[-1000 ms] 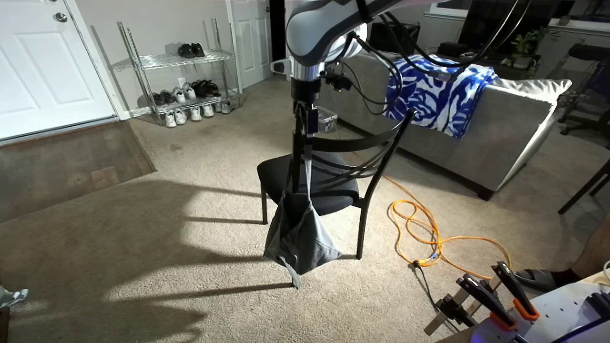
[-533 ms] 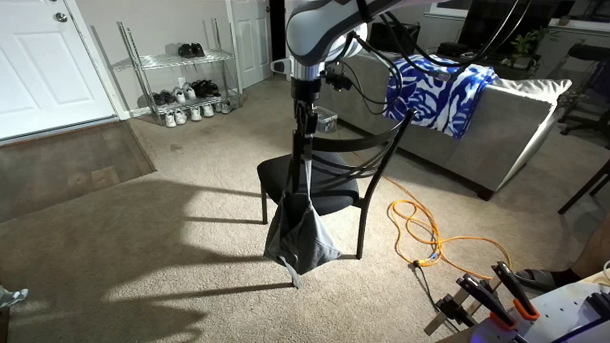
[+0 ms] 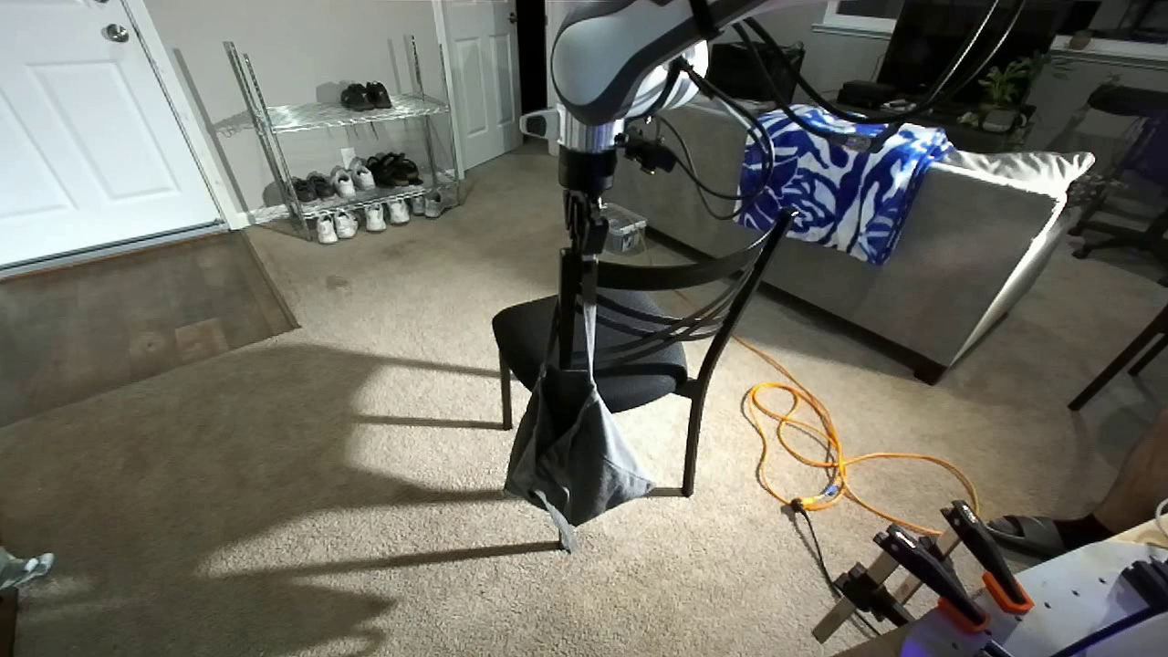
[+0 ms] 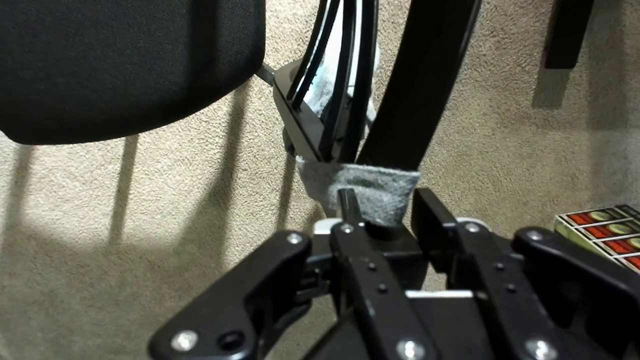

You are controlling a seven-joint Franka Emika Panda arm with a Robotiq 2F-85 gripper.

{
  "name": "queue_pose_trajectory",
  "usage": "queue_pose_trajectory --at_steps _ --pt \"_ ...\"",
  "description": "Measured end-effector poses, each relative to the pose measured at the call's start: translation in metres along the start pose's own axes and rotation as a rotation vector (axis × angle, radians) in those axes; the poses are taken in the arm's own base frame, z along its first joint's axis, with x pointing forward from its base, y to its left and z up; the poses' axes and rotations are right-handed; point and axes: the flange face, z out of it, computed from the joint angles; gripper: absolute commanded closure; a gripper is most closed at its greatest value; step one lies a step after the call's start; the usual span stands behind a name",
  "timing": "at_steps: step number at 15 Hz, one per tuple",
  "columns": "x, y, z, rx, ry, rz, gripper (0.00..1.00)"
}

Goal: Move the grey bag to the right side of the chair

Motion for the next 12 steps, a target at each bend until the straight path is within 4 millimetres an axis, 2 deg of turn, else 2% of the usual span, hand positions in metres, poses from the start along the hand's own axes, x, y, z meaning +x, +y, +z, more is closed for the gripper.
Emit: queue_pose_trajectory --at_steps 1,3,4,9,12 --pt "-0.001 -0.001 0.000 -0.006 0.006 0.001 0.43" --pt "-0.003 -0.004 0.000 -0.020 0.016 0.003 0.39" --pt "-0.003 -0.005 -0.002 -0.028 0.021 0.002 0.34" --pt "0.002 -0.010 -0.037 -0.065 0.051 0.006 0.03" --pt "-0.001 -0.013 -0.041 -0.039 0.042 0.014 0.00"
